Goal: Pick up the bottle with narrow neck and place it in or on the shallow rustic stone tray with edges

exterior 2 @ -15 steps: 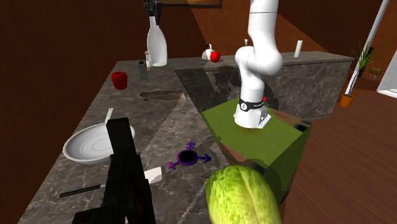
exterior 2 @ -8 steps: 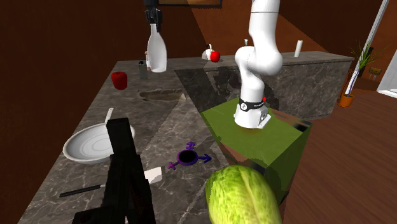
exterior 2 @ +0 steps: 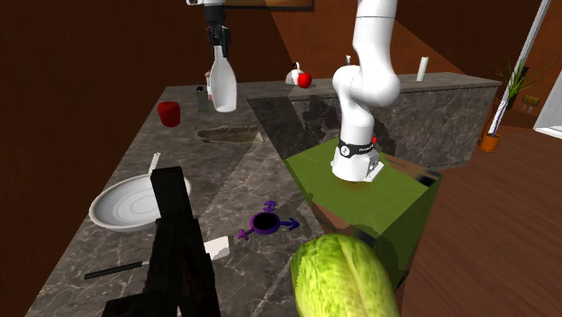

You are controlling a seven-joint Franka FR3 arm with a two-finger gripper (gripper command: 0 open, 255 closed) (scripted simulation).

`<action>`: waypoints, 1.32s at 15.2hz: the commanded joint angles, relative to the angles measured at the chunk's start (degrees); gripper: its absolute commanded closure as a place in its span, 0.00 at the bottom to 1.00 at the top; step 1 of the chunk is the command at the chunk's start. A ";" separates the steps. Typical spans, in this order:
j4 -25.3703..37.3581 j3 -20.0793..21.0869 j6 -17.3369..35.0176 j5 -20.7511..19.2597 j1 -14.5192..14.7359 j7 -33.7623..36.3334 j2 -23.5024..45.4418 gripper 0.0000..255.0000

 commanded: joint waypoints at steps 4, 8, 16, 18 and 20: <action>-4.15 -0.02 4.00 -0.25 -0.03 0.47 -0.25 1.00; -7.09 -0.13 7.06 -0.22 -0.10 0.66 -0.09 1.00; -12.26 -0.45 13.08 0.41 -0.33 0.57 1.07 1.00; -12.26 -0.45 13.08 0.41 -0.33 0.58 1.07 1.00; -12.26 -0.45 13.08 0.41 -0.33 0.57 1.07 1.00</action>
